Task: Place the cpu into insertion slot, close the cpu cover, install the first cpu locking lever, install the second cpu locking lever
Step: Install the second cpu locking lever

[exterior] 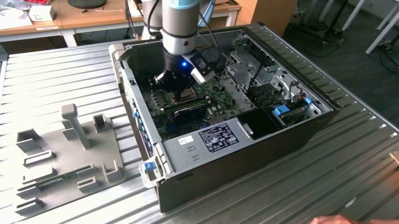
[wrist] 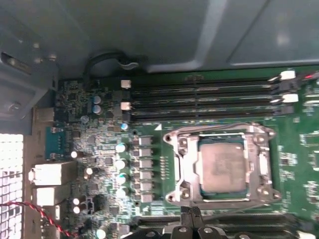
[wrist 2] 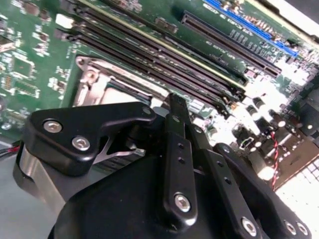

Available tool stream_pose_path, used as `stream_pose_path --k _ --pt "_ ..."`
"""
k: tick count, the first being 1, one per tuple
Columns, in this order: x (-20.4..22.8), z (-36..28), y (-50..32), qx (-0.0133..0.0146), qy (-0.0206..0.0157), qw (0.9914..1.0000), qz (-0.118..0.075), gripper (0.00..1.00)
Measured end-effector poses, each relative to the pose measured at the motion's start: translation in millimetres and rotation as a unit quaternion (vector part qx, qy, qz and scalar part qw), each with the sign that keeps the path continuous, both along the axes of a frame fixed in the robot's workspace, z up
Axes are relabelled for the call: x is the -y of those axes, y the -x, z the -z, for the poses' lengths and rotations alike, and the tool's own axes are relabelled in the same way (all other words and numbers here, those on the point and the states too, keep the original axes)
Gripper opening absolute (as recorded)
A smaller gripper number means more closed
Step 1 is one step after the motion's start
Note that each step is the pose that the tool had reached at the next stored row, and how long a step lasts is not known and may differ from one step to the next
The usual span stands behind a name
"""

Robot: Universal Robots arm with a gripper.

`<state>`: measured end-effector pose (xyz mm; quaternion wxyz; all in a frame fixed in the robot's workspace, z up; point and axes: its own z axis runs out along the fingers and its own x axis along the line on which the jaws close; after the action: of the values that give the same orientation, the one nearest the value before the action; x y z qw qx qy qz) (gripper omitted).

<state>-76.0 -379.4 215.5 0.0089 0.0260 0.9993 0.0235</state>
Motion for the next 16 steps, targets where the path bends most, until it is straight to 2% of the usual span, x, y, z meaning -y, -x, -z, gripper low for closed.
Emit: stream_pose_path --k 4,8,13,14,15,16 --pt "0.0 7.3 5.7 0.0 -0.0001 1.0 0.0 0.11" --pt "0.0 13.8 7.6 0.0 -0.0001 1.0 0.0 0.11" --pt "0.0 14.7 7.6 0.0 -0.0001 1.0 0.0 0.11" --pt "0.0 14.8 7.6 0.0 -0.0005 1.0 0.0 0.11" --pt "0.0 14.9 7.6 0.0 -0.0024 1.0 0.0 0.11" --pt "0.0 15.1 7.6 0.0001 -0.0062 0.99998 0.0 0.11"
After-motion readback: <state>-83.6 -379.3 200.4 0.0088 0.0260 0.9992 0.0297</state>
